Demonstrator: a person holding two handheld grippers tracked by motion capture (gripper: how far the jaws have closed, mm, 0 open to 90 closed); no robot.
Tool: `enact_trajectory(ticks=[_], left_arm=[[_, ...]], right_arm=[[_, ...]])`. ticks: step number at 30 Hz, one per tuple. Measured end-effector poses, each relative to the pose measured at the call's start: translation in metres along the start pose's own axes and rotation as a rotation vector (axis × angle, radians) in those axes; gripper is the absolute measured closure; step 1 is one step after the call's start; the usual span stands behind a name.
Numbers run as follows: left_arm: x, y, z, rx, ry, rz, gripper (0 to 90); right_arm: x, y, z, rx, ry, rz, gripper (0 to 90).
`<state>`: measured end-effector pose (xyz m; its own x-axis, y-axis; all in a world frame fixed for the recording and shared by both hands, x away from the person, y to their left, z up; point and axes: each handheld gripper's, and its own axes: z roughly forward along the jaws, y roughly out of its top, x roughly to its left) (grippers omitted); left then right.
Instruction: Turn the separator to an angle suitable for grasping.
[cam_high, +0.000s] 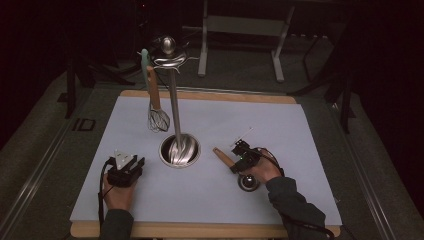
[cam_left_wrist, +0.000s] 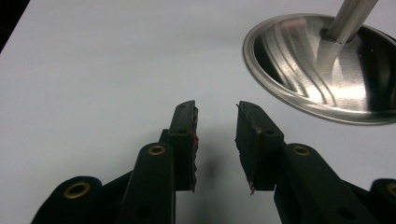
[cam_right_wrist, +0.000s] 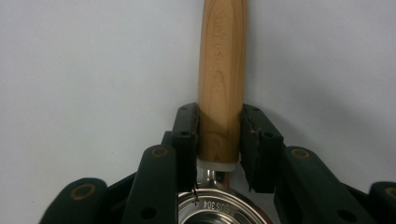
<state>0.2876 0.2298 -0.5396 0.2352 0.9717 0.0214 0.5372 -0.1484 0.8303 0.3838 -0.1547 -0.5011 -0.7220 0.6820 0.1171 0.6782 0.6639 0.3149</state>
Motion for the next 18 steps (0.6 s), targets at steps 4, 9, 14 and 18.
enact_trajectory(ticks=[4,9,14,18], left_arm=[[0.000,0.000,0.000,0.000,0.000,0.001,68.3],[0.000,0.000,0.000,-0.003,0.001,-0.001,68.3],[0.000,0.000,0.000,-0.003,0.001,-0.001,68.3],[0.000,0.000,0.000,-0.001,0.001,0.002,68.3]], right_arm=[[0.004,0.000,0.000,-0.006,-0.002,-0.010,69.9],[0.009,0.001,-0.001,-0.020,-0.014,-0.034,70.4],[0.011,0.001,-0.001,-0.037,-0.017,-0.048,70.7],[0.012,0.003,-0.001,-0.027,-0.017,-0.059,70.7]])
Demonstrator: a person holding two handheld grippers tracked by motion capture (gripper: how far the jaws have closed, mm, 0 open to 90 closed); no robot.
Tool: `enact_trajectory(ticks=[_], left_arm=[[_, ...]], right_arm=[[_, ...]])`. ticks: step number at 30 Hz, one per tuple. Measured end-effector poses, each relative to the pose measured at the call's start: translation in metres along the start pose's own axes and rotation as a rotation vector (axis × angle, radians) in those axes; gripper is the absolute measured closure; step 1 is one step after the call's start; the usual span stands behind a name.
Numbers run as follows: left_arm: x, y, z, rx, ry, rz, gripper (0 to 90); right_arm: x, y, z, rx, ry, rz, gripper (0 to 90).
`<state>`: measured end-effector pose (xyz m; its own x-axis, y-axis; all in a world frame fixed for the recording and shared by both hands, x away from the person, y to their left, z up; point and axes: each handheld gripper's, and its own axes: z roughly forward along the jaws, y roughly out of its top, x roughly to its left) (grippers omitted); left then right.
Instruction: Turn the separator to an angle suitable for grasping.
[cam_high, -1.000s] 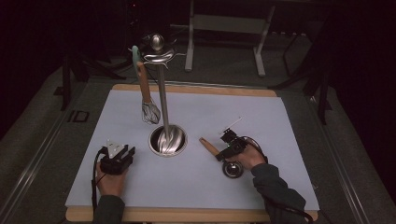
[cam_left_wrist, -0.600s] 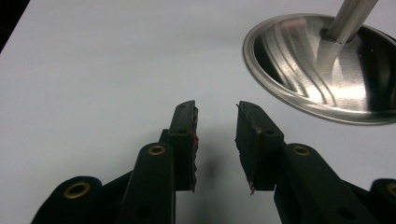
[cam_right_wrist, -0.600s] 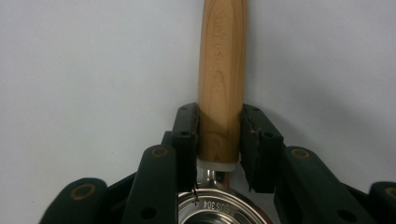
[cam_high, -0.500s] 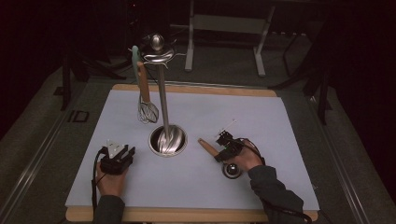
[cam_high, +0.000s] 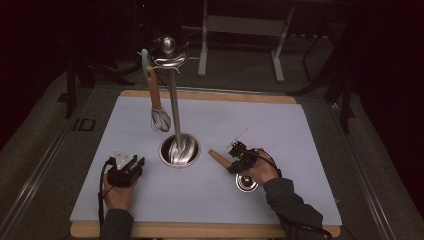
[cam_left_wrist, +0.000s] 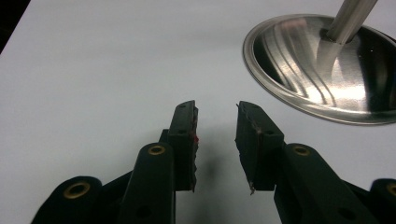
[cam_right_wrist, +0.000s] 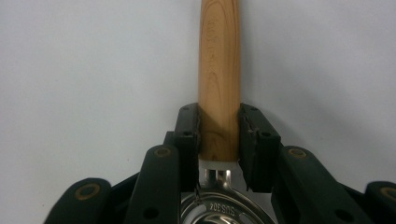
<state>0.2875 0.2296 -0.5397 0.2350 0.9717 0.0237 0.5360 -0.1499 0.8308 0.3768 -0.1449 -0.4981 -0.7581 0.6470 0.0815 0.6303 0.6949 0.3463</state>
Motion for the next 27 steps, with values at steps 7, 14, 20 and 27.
enact_trajectory(ticks=[7,14,20,27], left_arm=[[-0.0001,-0.0001,-0.0001,-0.001,0.001,0.000,68.3],[0.0000,-0.0001,-0.0001,-0.002,0.001,-0.002,68.3],[0.0002,-0.0001,-0.0001,-0.003,0.001,-0.003,68.3],[0.0001,-0.0001,-0.0003,-0.003,0.000,-0.005,68.2]], right_arm=[[0.0007,0.0056,0.0047,0.048,-0.013,-0.004,69.3],[0.0042,0.0055,0.0042,0.036,-0.033,-0.021,70.3],[0.0041,0.0061,0.0014,0.001,-0.012,-0.004,70.8],[0.0053,0.0073,-0.0032,-0.032,0.000,0.000,70.8]])
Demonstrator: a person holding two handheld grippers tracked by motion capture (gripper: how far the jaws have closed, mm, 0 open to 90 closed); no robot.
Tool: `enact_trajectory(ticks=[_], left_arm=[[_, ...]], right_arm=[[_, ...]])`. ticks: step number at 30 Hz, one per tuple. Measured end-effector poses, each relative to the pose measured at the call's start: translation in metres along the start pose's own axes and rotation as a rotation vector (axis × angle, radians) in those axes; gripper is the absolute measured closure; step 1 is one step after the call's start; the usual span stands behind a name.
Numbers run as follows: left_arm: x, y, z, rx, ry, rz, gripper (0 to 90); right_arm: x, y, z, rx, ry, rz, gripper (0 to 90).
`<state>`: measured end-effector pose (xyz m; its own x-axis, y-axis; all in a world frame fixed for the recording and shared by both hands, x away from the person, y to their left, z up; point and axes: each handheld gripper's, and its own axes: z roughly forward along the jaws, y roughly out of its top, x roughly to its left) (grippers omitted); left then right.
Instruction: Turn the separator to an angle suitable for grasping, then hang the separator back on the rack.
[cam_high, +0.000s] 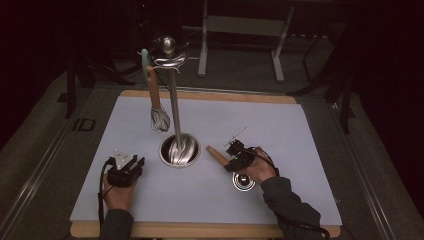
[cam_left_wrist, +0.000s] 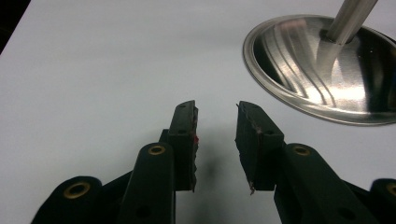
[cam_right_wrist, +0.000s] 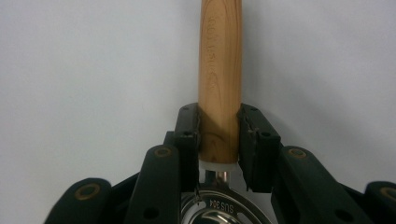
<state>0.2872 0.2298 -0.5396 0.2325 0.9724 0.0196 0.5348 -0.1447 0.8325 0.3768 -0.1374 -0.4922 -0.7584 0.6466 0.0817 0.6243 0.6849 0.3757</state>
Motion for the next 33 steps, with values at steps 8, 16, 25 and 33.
enact_trajectory(ticks=[8,16,25,33], left_arm=[[0.000,0.000,0.000,0.002,0.000,0.001,68.3],[0.000,0.000,0.000,0.001,0.000,0.001,68.3],[0.000,0.000,0.001,0.004,0.002,0.001,68.3],[0.000,0.000,0.000,0.006,0.005,-0.001,68.2]], right_arm=[[-0.002,0.002,-0.011,-0.057,0.011,0.015,70.9],[0.000,0.006,-0.021,-0.123,0.018,0.016,70.9],[0.003,0.013,-0.044,-0.252,0.050,-0.014,70.9],[0.008,0.019,-0.061,-0.380,0.092,-0.071,70.9]])
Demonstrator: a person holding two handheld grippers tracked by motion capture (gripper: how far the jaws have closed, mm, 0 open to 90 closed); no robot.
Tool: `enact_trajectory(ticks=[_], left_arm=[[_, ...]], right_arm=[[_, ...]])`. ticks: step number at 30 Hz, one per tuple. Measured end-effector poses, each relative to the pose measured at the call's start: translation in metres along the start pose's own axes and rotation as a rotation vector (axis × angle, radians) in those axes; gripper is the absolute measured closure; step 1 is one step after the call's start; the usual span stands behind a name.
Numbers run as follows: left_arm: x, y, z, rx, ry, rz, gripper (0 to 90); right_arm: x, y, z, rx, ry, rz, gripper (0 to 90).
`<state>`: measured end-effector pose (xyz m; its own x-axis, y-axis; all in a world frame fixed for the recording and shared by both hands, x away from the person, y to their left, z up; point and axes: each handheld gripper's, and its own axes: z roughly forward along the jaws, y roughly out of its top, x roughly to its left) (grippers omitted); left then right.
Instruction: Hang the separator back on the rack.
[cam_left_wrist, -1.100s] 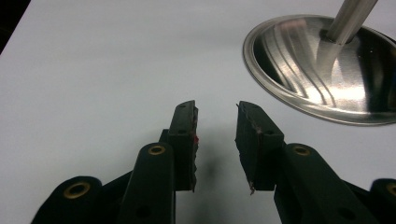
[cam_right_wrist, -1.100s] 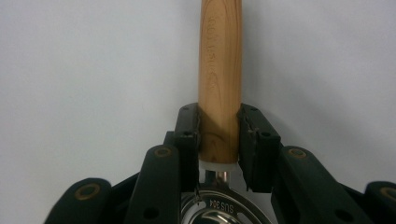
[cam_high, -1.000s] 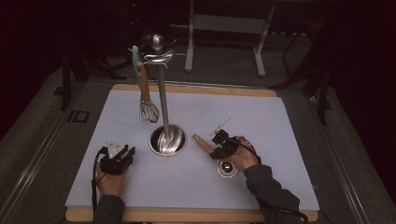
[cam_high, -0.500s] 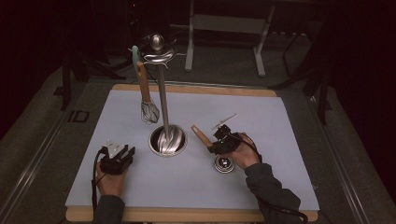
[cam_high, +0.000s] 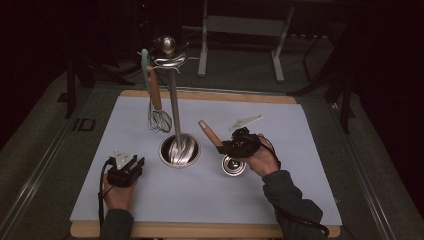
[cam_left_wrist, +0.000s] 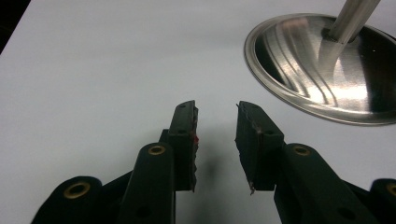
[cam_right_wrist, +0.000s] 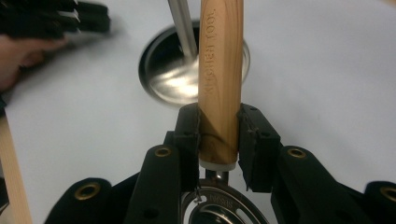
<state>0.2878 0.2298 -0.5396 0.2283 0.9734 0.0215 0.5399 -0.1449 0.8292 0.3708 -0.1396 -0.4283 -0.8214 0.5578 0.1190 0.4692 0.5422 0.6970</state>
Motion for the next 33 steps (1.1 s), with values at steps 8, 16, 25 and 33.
enact_trajectory(ticks=[8,16,25,33], left_arm=[[0.000,0.000,-0.001,-0.010,-0.002,-0.003,68.3],[0.000,0.000,0.000,-0.010,0.000,-0.004,68.3],[0.000,0.000,0.000,-0.010,-0.001,-0.003,68.2],[0.000,0.000,-0.001,-0.009,-0.002,-0.003,68.3]], right_arm=[[0.010,0.013,-0.016,-0.100,0.024,-0.042,71.0],[0.026,0.032,-0.038,-0.243,0.079,-0.133,70.9],[0.037,0.049,-0.066,-0.433,0.144,-0.172,70.9],[0.050,0.070,-0.088,-0.557,0.175,-0.213,70.9]])
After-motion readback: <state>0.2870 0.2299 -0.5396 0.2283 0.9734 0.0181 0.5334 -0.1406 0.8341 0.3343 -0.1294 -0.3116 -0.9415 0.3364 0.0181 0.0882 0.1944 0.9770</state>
